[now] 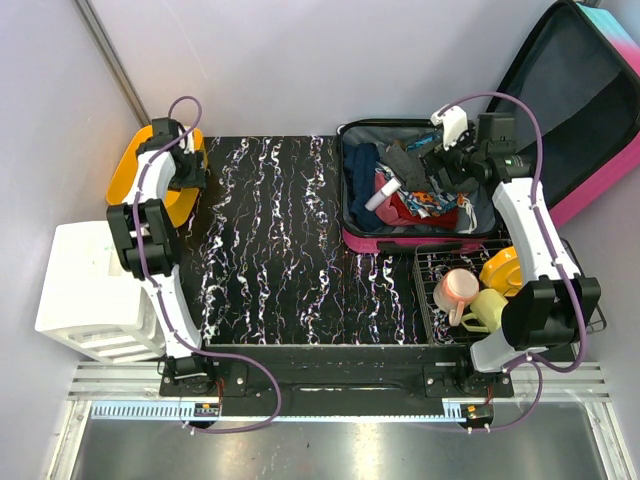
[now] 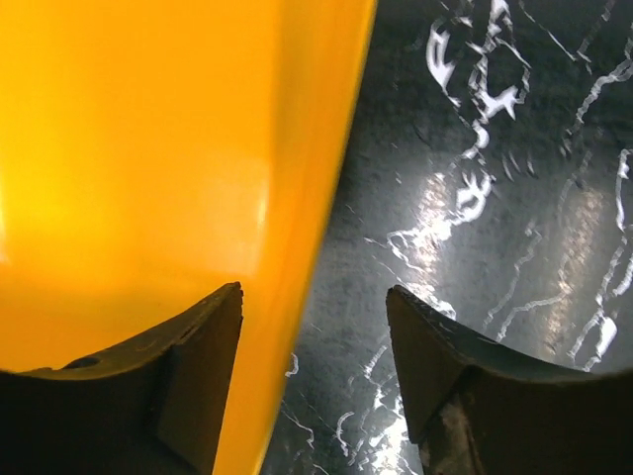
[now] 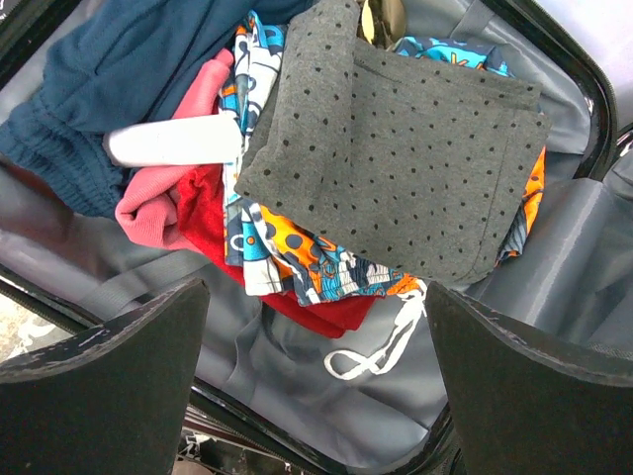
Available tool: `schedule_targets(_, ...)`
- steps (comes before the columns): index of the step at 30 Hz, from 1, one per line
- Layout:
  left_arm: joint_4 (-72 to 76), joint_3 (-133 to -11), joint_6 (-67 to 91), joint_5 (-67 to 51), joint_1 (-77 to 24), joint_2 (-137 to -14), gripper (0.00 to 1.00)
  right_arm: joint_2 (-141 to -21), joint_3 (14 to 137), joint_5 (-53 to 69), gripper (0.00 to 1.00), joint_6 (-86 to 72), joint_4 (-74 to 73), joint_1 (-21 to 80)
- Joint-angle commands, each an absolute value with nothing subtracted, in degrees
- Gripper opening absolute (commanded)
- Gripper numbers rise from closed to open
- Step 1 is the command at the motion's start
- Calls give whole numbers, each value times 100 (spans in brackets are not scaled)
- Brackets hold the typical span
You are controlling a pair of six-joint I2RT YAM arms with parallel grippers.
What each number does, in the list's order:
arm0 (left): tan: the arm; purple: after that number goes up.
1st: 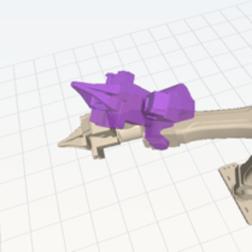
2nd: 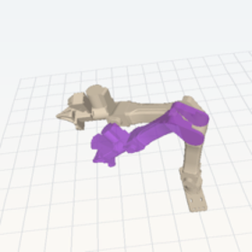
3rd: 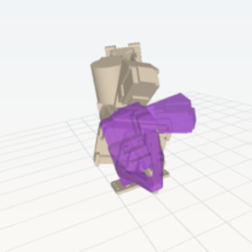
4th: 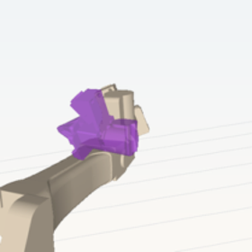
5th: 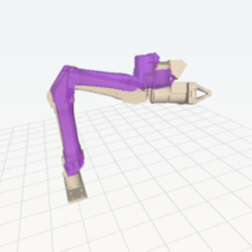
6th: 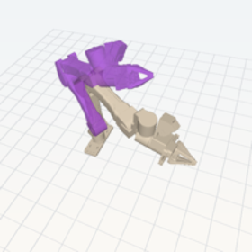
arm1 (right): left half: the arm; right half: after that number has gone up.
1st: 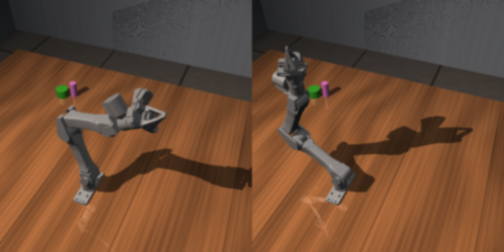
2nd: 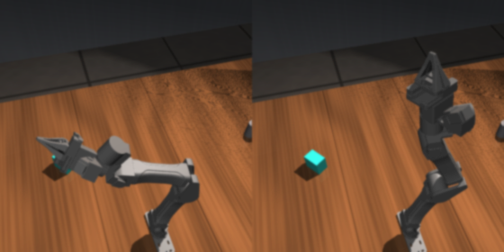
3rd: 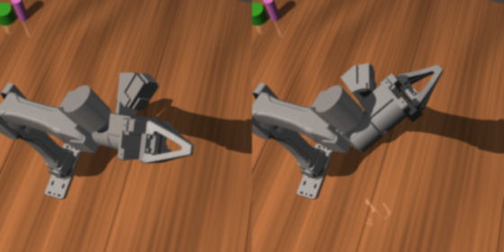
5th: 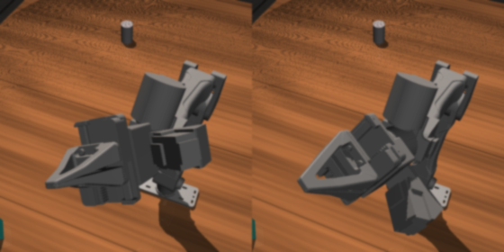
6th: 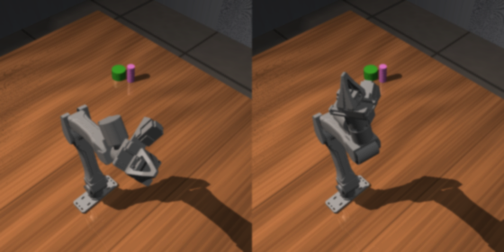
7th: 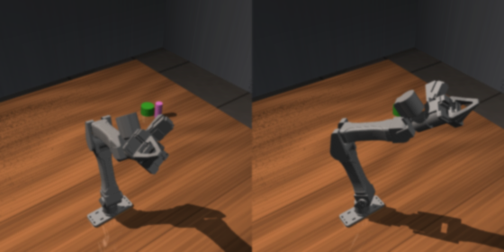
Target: Open, take out, and arrange the luggage
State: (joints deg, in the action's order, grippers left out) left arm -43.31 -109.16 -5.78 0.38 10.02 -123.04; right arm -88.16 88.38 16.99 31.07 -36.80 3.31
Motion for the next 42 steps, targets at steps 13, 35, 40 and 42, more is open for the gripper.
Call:
schedule_targets(13, -4563, -10520, 2538, -2382, -675, -11681, 7, -9440, 8815, 1890, 99, 3199, -3278, 352)
schedule_targets(35, -3261, -10274, 3982, -2478, -1899, -11980, 65, -9782, 7963, 2874, 77, 5193, -1556, 352)
schedule_targets(40, -3243, -10634, 3517, -2602, -1741, -11830, 77, -10028, 8182, 3251, 80, 5651, -1854, 352)
schedule_targets(42, -3217, -10766, 3332, -2532, -1723, -11751, 84, -10090, 8314, 3392, 87, 5774, -2213, 360)
